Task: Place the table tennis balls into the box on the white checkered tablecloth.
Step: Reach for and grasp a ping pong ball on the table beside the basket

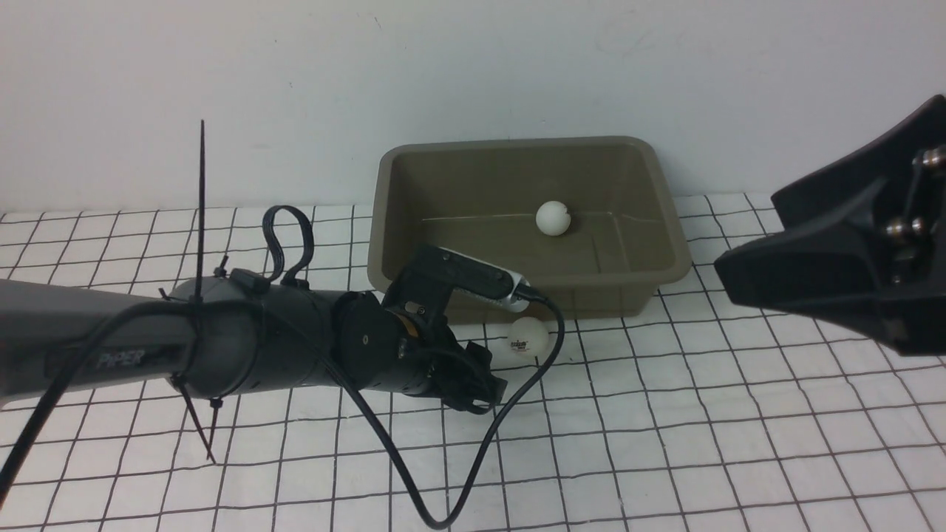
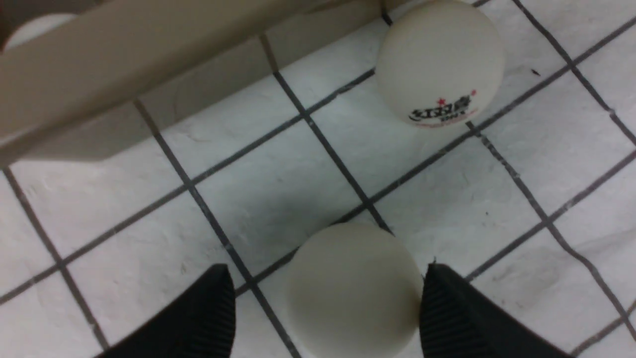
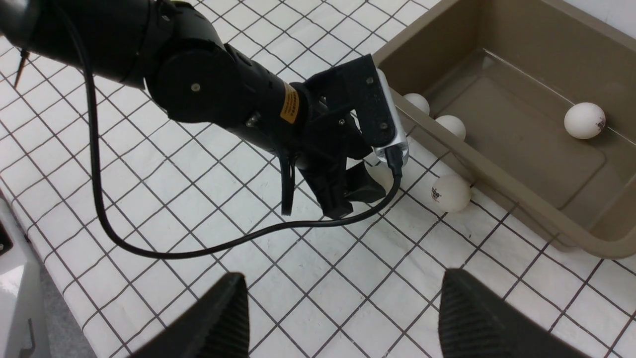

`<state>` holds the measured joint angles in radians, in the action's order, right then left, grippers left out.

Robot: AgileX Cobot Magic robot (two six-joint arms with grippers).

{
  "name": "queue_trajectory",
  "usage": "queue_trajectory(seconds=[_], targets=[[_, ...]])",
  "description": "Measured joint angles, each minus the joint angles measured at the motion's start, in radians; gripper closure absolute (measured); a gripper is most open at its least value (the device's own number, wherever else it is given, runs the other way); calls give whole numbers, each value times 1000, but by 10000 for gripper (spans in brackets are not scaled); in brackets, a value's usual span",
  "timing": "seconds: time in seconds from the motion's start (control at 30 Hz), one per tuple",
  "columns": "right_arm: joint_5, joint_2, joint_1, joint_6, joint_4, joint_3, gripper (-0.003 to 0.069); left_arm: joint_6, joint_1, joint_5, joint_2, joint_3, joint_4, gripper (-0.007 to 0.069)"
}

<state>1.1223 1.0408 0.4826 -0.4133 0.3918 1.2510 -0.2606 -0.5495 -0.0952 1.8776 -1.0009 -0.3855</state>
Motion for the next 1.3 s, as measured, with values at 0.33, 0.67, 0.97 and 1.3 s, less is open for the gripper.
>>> queue_trajectory(seconds=[0.33, 0.67, 0.97, 1.3], targets=[[0, 0, 0, -21, 12, 0, 195, 0, 0, 18, 12, -5, -1, 344], [0, 0, 0, -26, 28, 0, 195, 0, 0, 12, 14, -9, -1, 344], [0, 0, 0, -26, 28, 0, 195, -53, -28, -112, -174, -5, 0, 610], [1, 0, 0, -28, 28, 0, 195, -130, -22, -130, -313, -5, 0, 626]])
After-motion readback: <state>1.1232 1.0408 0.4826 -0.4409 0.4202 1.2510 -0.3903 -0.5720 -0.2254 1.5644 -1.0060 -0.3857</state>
